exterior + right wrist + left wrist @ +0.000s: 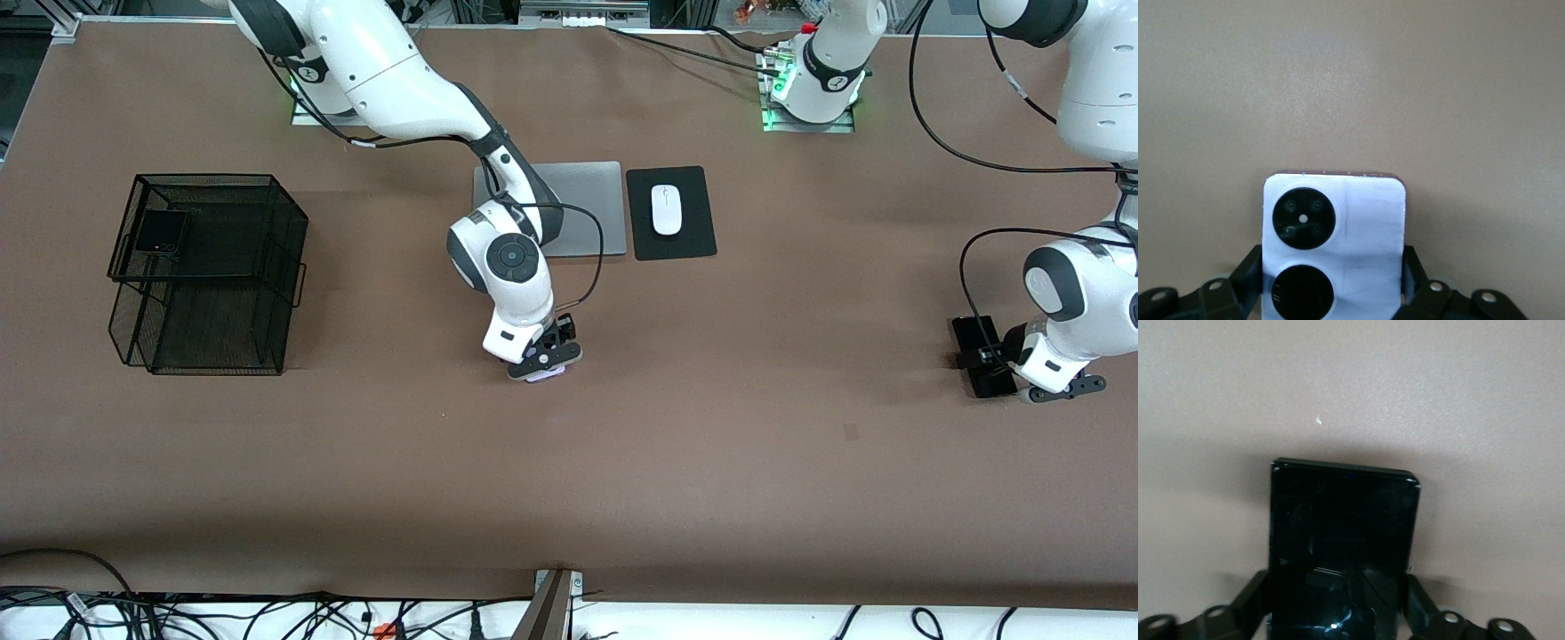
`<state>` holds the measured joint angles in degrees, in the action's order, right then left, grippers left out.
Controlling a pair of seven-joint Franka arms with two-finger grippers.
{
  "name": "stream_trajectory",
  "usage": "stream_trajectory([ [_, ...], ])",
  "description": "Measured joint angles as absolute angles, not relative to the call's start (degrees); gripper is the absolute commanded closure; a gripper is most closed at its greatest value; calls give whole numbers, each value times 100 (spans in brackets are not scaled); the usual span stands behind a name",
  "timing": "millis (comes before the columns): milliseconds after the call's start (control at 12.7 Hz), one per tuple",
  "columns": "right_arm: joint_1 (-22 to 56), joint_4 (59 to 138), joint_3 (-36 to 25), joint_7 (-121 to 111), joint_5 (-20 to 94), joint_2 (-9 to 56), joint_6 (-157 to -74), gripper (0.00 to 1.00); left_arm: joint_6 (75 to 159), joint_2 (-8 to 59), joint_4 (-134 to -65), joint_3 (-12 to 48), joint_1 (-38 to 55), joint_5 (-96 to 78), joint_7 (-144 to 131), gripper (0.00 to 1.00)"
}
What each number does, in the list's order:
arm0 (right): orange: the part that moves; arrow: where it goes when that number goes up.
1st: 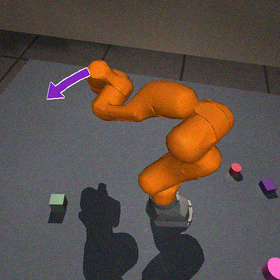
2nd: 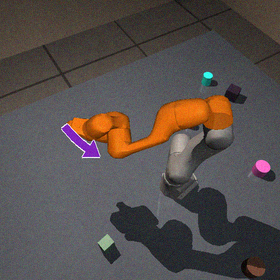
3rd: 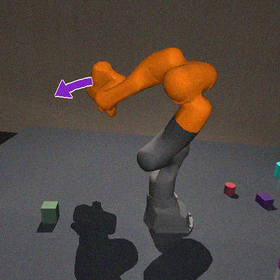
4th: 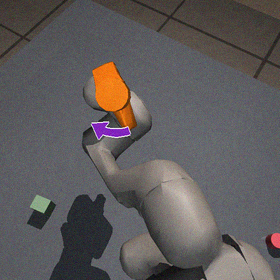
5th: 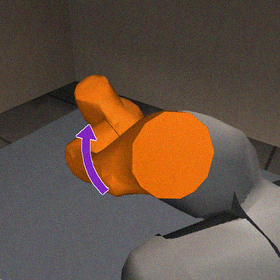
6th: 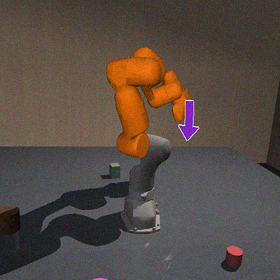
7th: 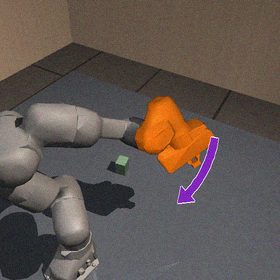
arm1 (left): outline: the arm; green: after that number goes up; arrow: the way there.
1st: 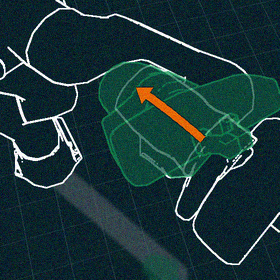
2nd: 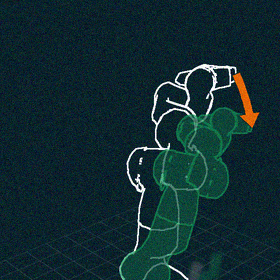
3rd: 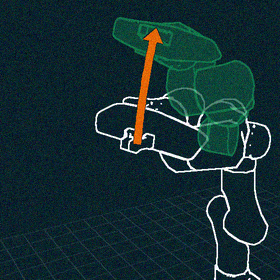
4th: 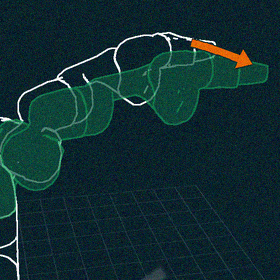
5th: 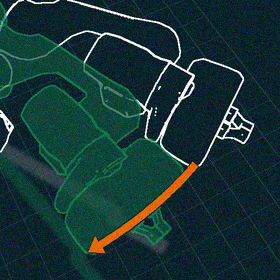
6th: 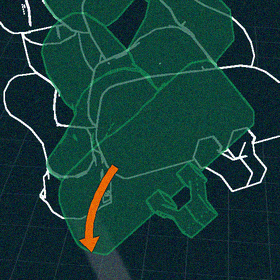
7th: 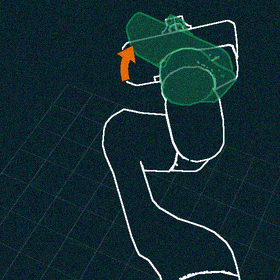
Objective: Place phones with both arms
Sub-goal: 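Carry the white phone into the basket while the left gripper carries the black phone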
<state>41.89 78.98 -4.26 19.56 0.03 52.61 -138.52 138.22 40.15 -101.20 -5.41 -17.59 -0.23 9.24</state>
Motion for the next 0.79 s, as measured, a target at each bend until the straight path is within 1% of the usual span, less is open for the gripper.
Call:
stream_trajectory([
  [79,4188,7878,-457,1956,3,5255,-13788,70,13820,3992,-10122,-542,-1763,-23,924,68],
  [237,4150,7741,-596,1958,4,5088,-13189,69,13833,3975,-10121,-521,-1764,-23,924,68],
  [316,4088,7673,-665,1958,4,4871,-12715,69,13801,3922,-10109,-465,-1754,-23,924,71],
  [474,3868,7622,-810,1957,3,4269,-11561,68,13332,3603,-9990,-269,-1621,-24,923,71],
  [632,3671,7644,-1086,1955,2,3680,-10483,67,12544,3143,-9722,113,-1401,-43,663,71],
  [789,3591,7856,-1534,1948,3,3122,-9894,67,11899,2841,-9326,878,-1257,-53,-81,73],
])
